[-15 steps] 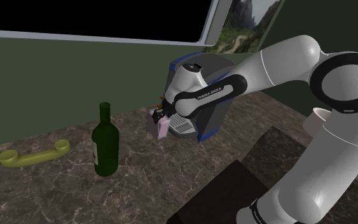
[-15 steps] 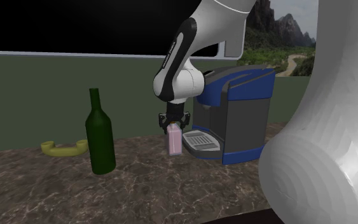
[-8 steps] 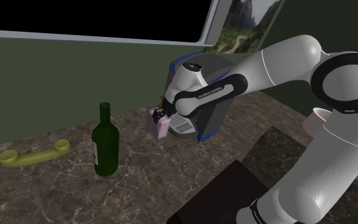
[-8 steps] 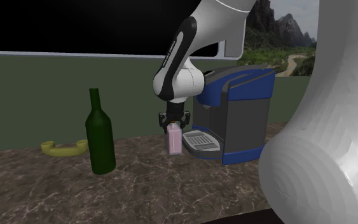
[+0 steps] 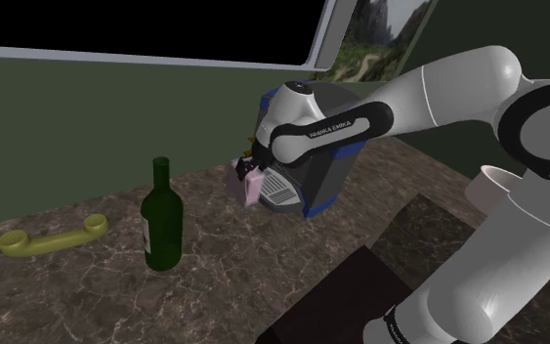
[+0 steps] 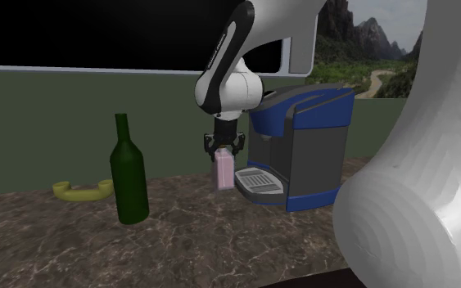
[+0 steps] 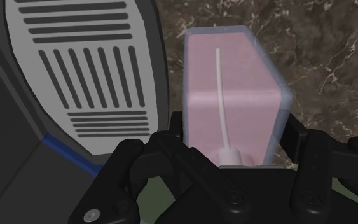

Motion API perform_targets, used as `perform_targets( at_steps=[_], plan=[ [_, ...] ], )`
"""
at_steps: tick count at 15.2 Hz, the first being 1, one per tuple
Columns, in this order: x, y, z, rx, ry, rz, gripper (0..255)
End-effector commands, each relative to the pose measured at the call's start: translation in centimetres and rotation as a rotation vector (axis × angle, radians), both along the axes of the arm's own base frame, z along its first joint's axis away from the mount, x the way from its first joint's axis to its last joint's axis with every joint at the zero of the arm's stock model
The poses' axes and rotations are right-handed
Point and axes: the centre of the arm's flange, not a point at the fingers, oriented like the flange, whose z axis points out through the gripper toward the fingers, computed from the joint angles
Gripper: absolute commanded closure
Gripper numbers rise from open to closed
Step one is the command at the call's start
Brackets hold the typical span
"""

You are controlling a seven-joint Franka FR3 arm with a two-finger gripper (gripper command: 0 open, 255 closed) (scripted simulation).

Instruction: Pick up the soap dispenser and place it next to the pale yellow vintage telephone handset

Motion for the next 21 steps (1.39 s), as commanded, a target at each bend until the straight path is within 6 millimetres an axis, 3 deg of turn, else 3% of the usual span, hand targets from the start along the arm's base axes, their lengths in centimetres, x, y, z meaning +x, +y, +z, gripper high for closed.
perform_targets(
  at_steps=[1, 21],
  plan=[
    [0.1, 0.0, 1.1, 0.000, 0.000, 0.000, 255],
    [0.1, 0.0, 11.6, 0.000, 0.000, 0.000, 255]
  ],
)
